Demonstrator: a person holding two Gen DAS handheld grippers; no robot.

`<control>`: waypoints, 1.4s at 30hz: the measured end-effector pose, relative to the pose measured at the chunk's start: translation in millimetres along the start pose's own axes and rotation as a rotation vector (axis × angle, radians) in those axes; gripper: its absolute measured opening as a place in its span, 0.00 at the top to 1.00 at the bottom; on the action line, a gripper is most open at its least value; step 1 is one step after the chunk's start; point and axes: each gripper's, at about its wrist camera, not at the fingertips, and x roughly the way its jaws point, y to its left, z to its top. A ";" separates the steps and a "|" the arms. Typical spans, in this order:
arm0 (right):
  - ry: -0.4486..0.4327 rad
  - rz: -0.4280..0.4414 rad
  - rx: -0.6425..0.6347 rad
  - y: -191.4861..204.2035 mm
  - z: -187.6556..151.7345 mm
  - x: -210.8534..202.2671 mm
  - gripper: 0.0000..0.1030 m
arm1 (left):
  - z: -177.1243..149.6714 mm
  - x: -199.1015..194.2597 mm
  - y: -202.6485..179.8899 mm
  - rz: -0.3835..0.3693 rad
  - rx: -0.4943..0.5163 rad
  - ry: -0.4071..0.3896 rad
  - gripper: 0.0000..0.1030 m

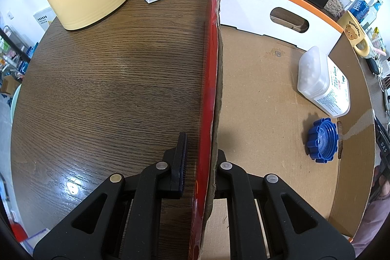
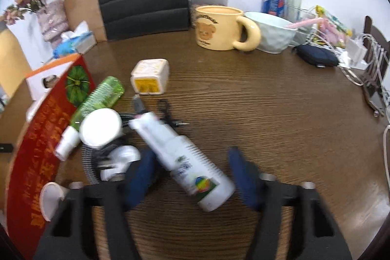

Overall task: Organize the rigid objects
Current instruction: 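Move the right tool to the white spray bottle and grasp it, then lift the white spray bottle toward the box with the right tool, then lower the spray bottle into the box and open the right tool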

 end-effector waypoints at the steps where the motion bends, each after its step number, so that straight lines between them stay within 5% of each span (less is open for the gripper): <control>1: -0.003 0.006 -0.006 1.7 -0.5 -0.5 0.53 | 0.0 0.0 0.0 0.000 0.000 0.000 0.93; 9: -0.061 0.021 -0.012 10.7 -4.1 -14.4 0.69 | 0.0 0.1 -0.2 0.000 0.000 0.000 0.93; 18: -0.165 -0.019 -0.014 20.4 -8.1 -35.3 0.70 | 0.0 0.0 -0.5 0.000 0.000 0.000 0.93; 42: -0.344 0.188 -0.070 89.1 6.5 -88.0 0.70 | 0.1 0.3 -0.5 0.001 0.000 0.000 0.93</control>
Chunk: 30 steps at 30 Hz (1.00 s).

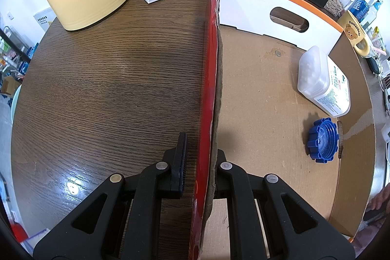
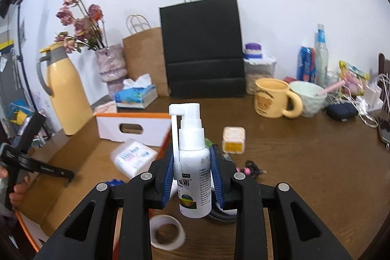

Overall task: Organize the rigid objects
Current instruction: 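Lower the spray bottle into the box and open the right tool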

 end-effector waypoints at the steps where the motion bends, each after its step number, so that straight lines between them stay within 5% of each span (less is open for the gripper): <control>1: -0.002 0.007 -0.007 3.1 2.1 -0.3 0.70 | 0.0 0.0 0.0 0.000 0.000 0.000 0.93; 15: 0.011 0.113 -0.154 63.5 28.8 23.5 0.70 | 0.0 0.0 -0.4 0.001 0.001 0.000 0.93; 30: 0.168 0.101 -0.279 102.3 20.2 70.3 0.70 | 0.0 0.0 -0.8 0.001 0.000 0.000 0.93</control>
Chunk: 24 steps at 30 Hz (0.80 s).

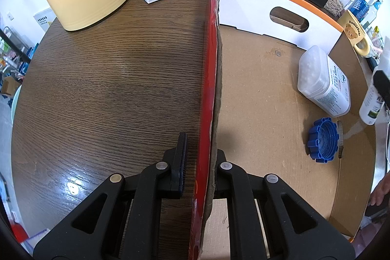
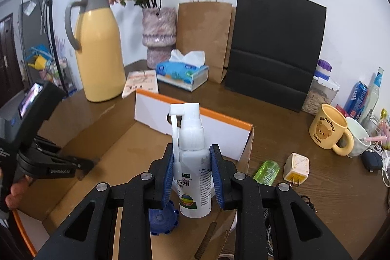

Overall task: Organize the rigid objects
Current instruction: 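Lower the spray bottle into the box and open the right tool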

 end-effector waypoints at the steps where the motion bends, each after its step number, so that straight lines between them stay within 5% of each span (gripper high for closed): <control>1: 0.010 -0.004 -0.003 0.1 -0.8 1.8 0.70 | 0.0 0.0 0.0 0.000 0.000 0.000 0.93; 17: 0.057 -0.032 0.006 -2.7 -4.8 8.0 0.67 | -0.3 0.3 1.1 0.000 0.000 0.000 0.93; 18: 0.053 -0.035 0.009 -2.7 -4.5 7.0 0.63 | -0.2 0.3 1.6 0.000 0.000 0.000 0.93; 20: 0.046 -0.054 0.014 -3.8 -3.6 4.3 0.18 | -0.3 0.2 1.0 0.000 0.000 0.000 0.93; 24: 0.029 -0.067 0.018 -4.9 -2.8 -1.3 0.11 | 0.0 0.1 1.1 0.000 0.000 0.000 0.93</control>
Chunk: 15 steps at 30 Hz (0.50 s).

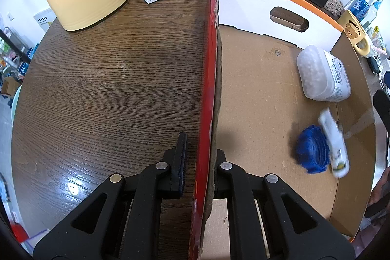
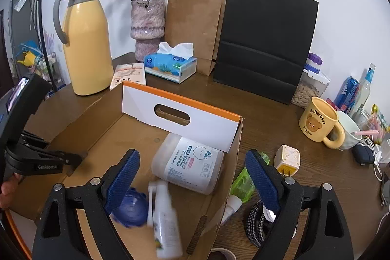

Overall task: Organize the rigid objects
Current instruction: 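Lower the spray bottle into the box and open the right tool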

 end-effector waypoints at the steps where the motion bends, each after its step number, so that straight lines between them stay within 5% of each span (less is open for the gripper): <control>1: -0.002 -0.005 0.001 -0.3 0.3 -0.5 0.11 | 0.0 0.0 0.1 0.000 0.000 0.000 0.93; 15: 0.000 -0.029 0.012 -2.5 -1.0 0.1 0.10 | 0.1 0.0 0.0 0.000 -0.001 0.000 0.93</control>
